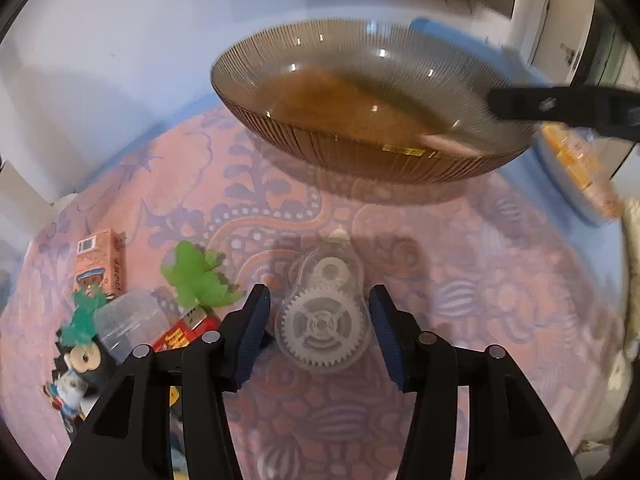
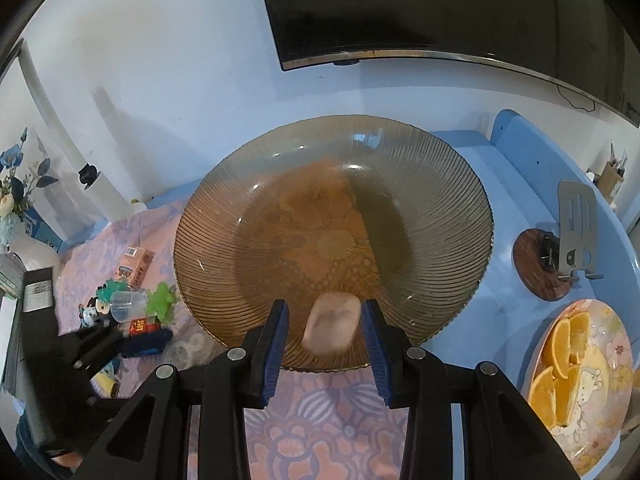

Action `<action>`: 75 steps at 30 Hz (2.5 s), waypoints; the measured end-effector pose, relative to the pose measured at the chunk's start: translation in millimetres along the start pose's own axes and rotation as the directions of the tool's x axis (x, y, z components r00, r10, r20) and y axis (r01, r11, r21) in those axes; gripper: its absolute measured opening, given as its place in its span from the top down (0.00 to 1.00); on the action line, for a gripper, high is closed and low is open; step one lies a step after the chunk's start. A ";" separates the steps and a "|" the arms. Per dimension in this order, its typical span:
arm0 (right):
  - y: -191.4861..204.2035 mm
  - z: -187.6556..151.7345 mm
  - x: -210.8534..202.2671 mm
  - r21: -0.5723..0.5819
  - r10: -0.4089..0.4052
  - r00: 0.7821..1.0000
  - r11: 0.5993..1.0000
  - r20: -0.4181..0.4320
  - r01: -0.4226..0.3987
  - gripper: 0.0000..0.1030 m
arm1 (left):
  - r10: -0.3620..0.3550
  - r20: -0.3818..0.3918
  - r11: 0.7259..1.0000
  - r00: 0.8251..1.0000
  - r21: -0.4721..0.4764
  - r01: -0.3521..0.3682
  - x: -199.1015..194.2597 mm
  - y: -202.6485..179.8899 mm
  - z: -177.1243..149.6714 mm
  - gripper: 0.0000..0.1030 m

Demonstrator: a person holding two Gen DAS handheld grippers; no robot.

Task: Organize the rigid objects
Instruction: 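Carry both held items over the brown glass bowl and open both grippers, then move both open grippers back toward the item pile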

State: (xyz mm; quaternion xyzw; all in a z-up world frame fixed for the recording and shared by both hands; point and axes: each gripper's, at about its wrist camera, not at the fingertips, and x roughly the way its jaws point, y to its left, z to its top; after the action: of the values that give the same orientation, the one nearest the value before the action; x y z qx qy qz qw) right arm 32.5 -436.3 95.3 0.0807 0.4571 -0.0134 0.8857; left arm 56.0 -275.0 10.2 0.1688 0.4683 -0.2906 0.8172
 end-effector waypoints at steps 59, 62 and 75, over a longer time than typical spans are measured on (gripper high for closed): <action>159.9 -128.8 41.2 -0.174 0.086 0.996 0.981 0.003 -0.084 0.05 | 0.266 0.080 0.780 0.961 -0.603 -0.166 -125.3 170.3 -229.2 0.01; 160.1 -128.0 54.9 -0.169 0.058 0.997 0.983 -0.056 -0.067 0.00 | 0.257 0.050 0.780 0.965 -0.600 -0.177 -119.9 168.0 -230.0 0.01; 171.8 -128.2 65.1 -0.293 -0.005 0.993 0.955 -0.121 -0.031 0.00 | 0.289 -0.027 0.819 0.957 -0.511 -0.261 -107.1 154.6 -226.5 0.00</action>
State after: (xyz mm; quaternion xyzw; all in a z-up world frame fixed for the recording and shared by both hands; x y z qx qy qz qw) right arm -16.4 -243.6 -8.1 -0.0486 0.5060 0.0655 0.8586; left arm -39.3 2.7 -11.0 0.0049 0.4778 -0.0396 0.8775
